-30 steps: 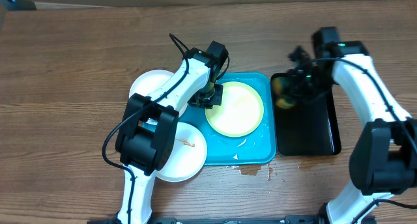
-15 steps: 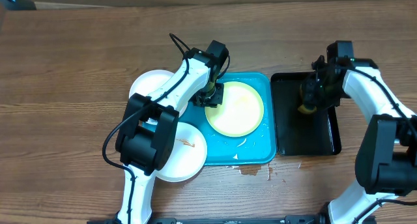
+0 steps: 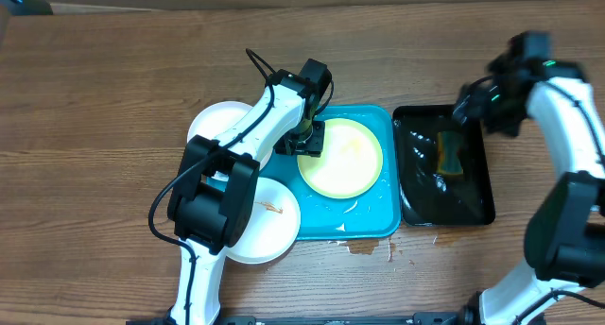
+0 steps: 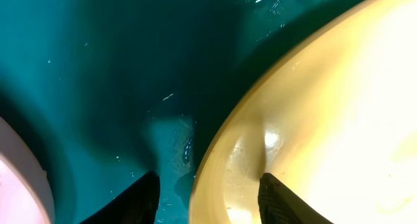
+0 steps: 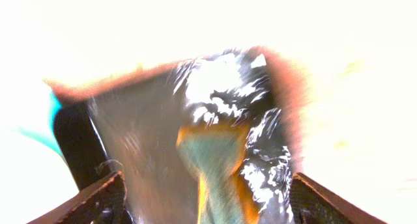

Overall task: Clean dirty plates on tray and stack at the side
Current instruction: 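Return the sponge to the black tray and release it with the right gripper, then lift the yellow plate with the left gripper onto the table left of the tray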

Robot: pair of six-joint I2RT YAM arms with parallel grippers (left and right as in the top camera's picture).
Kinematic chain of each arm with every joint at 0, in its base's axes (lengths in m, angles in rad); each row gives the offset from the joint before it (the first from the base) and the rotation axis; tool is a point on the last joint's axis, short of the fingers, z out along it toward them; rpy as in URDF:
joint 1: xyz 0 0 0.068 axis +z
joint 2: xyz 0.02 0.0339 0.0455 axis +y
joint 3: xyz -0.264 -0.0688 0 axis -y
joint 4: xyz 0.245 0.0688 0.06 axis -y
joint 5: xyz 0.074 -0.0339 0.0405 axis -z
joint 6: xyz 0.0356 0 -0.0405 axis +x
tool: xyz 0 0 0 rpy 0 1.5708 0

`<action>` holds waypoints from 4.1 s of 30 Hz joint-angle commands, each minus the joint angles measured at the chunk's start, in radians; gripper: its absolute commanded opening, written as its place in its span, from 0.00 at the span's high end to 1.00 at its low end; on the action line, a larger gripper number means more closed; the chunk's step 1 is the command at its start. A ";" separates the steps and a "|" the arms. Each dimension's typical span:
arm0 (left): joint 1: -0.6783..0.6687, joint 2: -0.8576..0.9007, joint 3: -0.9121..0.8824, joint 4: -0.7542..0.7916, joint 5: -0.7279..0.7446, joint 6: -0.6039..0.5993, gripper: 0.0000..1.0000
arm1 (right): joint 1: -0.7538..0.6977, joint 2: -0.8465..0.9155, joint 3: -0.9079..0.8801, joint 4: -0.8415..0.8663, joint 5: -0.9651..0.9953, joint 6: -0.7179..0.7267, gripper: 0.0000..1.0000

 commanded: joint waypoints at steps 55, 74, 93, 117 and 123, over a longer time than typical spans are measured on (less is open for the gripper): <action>-0.347 0.005 0.585 -0.093 -0.559 0.036 0.96 | -0.329 -0.019 0.104 0.092 0.003 0.080 0.00; -0.741 0.005 0.584 0.055 -1.484 0.171 0.96 | -0.329 -0.019 0.104 0.092 0.003 0.080 0.00; -0.416 0.003 0.586 -0.051 -0.393 0.135 0.96 | -0.329 -0.019 0.104 0.092 0.003 0.080 0.00; 0.806 0.002 0.555 -0.355 0.081 0.072 0.96 | -0.329 -0.019 0.104 0.092 0.003 0.080 0.00; 0.960 0.002 0.435 -0.328 0.021 0.068 0.96 | -0.329 -0.019 0.104 0.092 0.003 0.080 0.00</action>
